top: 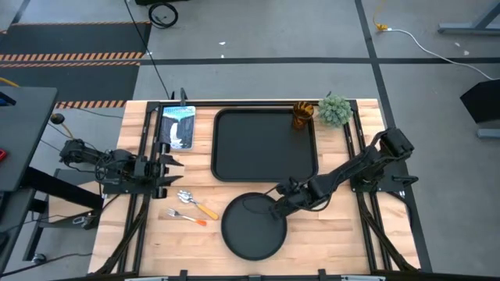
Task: Pick and place plate/cup/fork/spoon on tray
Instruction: Put the black plate on the black tray to the bottom of the brown cup
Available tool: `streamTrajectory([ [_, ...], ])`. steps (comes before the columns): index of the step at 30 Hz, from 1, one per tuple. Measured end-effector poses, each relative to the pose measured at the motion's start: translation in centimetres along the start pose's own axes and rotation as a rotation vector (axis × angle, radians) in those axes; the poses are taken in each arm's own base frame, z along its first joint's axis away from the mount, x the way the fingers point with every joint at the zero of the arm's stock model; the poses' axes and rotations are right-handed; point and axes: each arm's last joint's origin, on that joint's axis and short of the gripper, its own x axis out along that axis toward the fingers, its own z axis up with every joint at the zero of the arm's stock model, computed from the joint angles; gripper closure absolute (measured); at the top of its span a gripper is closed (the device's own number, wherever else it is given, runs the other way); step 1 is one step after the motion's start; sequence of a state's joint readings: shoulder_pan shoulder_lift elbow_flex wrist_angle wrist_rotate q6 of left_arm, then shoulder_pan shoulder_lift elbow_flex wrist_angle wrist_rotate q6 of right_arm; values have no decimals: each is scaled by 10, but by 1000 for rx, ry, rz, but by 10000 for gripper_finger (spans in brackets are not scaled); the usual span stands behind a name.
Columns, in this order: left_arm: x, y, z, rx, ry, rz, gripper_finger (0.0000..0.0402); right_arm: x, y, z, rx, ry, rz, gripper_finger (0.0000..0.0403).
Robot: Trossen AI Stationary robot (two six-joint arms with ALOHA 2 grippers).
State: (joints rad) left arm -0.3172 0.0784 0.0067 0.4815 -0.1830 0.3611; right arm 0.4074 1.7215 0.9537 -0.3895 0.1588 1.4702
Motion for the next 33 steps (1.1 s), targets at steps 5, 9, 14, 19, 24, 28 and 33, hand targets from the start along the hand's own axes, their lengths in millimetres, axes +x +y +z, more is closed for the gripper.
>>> streamTrajectory([
  [5, 0, 0, 0, -1, 1, 0, 239, 6, -2, -5, 1, 13, -30, 205],
  [9, 0, 0, 0, -15, 2, -1, 239, 7, -3, -6, -1, 20, -38, 237],
  [14, 0, 0, -1, -51, 7, -2, 239, 7, -3, -6, 8, 36, -32, 307],
  [19, 0, 0, -1, -61, 8, -3, 239, 7, -2, -2, 15, 56, -24, 387],
  [24, 0, 0, -1, -112, 8, -3, 239, -9, -3, 11, -4, 20, -9, 389],
  [28, 0, -1, -2, -130, 25, -8, 239, -39, -4, 28, -40, -55, 36, 395],
  [33, 0, -2, -6, -157, 62, -18, 239, -77, -26, 49, 0, -138, -46, 395],
])
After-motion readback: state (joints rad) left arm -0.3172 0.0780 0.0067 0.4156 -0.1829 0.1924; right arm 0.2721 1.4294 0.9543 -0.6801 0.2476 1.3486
